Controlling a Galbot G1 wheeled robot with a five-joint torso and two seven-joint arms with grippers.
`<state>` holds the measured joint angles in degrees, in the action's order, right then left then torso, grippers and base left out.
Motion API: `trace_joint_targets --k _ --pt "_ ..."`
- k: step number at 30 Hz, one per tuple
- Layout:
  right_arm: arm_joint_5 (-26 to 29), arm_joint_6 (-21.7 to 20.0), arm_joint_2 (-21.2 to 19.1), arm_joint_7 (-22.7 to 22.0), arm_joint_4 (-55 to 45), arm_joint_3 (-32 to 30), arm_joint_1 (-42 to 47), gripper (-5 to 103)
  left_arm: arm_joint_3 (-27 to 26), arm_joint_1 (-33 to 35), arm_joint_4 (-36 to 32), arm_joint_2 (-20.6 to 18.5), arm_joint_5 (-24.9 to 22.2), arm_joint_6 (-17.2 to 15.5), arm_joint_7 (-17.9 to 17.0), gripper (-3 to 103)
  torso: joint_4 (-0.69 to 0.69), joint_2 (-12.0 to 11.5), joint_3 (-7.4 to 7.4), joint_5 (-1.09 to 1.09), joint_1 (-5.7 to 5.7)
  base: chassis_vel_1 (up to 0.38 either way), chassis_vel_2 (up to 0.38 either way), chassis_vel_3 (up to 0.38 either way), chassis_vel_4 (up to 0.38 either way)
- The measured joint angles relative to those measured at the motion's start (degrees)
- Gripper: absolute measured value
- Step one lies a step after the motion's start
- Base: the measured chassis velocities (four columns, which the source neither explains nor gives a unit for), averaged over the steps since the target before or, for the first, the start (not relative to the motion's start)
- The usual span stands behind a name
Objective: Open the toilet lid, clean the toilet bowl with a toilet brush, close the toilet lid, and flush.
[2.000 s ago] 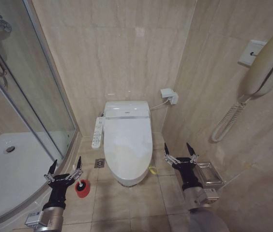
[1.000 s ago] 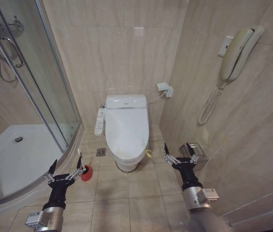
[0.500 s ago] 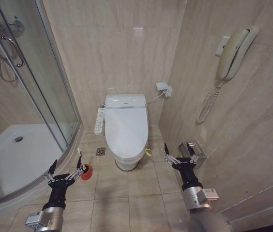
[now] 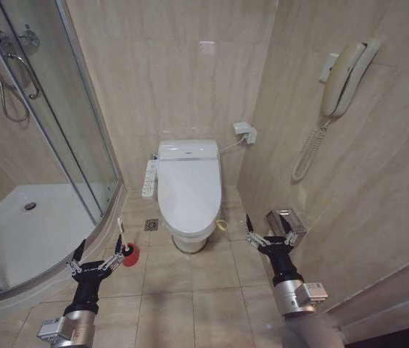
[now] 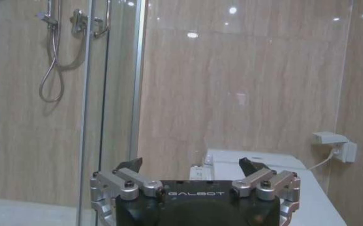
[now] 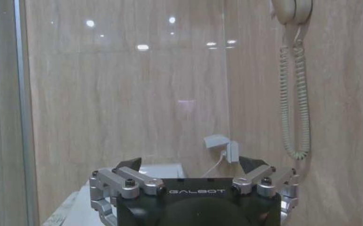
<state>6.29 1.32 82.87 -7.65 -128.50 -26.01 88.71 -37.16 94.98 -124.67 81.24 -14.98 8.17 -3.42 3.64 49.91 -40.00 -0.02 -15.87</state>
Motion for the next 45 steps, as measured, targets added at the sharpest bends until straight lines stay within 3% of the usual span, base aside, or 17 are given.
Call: trace_joint_targets --k 45 --pt "0.0 0.0 0.0 0.0 0.0 0.0 0.0 100 0.0 0.0 0.0 0.0 0.0 0.0 0.0 100 0.0 0.0 0.0 0.0 0.01 0.0 0.0 0.0 0.0"
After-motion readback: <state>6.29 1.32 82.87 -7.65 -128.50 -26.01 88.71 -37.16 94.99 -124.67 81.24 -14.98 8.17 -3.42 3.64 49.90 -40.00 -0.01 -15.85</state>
